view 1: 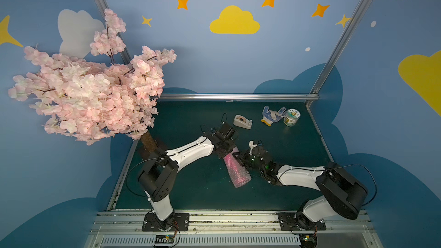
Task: Wrap wine glasses in bubble wrap
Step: Stick the tape on the bubble wrap.
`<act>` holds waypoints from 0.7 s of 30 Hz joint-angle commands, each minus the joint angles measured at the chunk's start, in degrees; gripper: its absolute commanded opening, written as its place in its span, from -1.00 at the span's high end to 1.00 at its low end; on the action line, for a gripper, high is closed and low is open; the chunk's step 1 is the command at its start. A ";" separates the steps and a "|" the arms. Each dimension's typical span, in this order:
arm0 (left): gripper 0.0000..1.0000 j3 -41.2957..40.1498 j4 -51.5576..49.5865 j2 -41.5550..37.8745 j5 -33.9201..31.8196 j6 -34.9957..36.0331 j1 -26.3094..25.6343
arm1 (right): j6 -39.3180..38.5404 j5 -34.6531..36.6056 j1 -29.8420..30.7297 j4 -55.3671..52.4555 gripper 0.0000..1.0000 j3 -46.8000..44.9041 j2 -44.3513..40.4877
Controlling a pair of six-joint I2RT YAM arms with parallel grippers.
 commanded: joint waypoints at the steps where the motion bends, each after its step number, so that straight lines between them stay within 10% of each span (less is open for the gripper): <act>1: 0.95 -1.17 -5.16 0.21 0.19 1.05 -0.06 | -0.92 -1.09 0.20 0.00 0.80 1.45 0.49; 21: 0.95 -1.17 -5.25 0.40 0.50 0.45 -0.01 | -5.22 0.80 -0.62 -9.97 0.11 4.20 -5.73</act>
